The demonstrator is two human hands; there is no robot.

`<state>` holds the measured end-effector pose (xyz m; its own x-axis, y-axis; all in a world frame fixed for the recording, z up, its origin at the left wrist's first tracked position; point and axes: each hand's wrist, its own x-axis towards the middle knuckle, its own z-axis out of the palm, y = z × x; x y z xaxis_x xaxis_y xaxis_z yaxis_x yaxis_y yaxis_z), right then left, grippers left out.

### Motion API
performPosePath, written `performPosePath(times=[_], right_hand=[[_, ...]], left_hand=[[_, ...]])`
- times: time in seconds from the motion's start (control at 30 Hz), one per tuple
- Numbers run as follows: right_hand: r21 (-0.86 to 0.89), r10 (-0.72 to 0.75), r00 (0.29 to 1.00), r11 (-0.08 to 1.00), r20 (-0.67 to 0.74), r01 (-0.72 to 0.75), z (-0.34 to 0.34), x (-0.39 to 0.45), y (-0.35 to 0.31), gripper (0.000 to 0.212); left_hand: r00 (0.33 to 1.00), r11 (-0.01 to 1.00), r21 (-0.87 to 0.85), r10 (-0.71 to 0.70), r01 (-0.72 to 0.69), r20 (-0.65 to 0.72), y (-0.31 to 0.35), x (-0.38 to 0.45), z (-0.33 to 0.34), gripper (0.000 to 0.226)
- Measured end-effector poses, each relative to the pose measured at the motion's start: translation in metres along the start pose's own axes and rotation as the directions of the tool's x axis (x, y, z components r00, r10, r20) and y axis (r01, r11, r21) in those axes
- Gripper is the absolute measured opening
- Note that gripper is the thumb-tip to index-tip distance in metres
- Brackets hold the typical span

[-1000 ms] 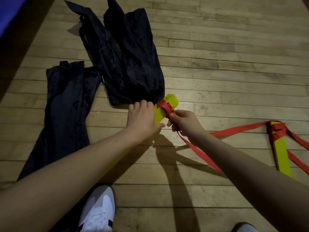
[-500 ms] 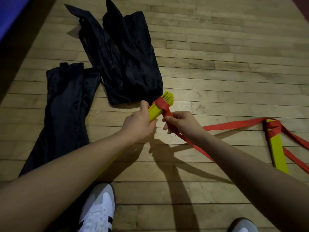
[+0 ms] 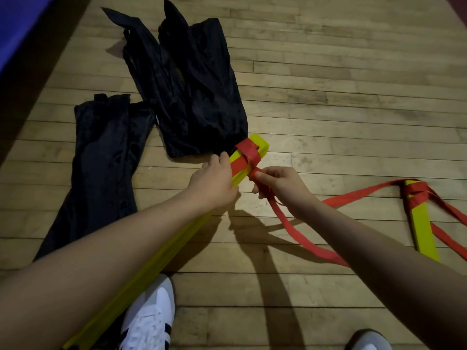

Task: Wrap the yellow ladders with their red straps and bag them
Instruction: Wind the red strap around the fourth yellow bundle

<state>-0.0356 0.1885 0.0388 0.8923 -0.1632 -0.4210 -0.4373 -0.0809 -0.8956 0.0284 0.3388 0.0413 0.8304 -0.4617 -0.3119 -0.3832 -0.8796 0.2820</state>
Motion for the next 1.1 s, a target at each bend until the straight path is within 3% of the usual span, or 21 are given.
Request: performPosePath(times=[0.2, 0.33, 0.57, 0.7, 0.83, 1.1], right_hand=[[-0.058, -0.032, 0.999, 0.998, -0.007, 0.032, 0.006, -0.003, -0.003, 0.021], [-0.053, -0.059, 0.998, 0.997, 0.009, 0.059, 0.007, -0.008, -0.006, 0.019], [0.016, -0.068, 0.993, 0.997, -0.098, 0.07, 0.005, -0.001, -0.007, 0.035], [0.102, -0.011, 0.984, 0.994, -0.177, 0.03, 0.003, 0.009, -0.001, 0.035], [0.161, 0.017, 0.983, 0.987, -0.181, 0.012, -0.001, 0.011, 0.003, 0.033], [0.221, 0.112, 0.973, 0.973, -0.201, -0.066, 0.008, 0.022, 0.011, 0.028]], left_hand=[[0.982, 0.991, 0.116, 0.083, -0.063, -0.17, -0.001, -0.008, 0.005, 0.055], [0.993, 0.999, -0.026, 0.022, -0.025, -0.117, 0.003, -0.009, 0.003, 0.057], [0.995, 0.982, 0.18, 0.072, -0.06, -0.063, 0.012, 0.003, 0.003, 0.071], [0.991, 0.972, 0.201, 0.131, -0.123, -0.026, 0.014, 0.012, 0.005, 0.083], [0.987, 0.971, 0.182, 0.158, -0.157, 0.011, 0.016, 0.018, 0.001, 0.082], [0.978, 0.915, 0.371, 0.197, -0.161, -0.063, 0.008, 0.031, 0.009, 0.076]])
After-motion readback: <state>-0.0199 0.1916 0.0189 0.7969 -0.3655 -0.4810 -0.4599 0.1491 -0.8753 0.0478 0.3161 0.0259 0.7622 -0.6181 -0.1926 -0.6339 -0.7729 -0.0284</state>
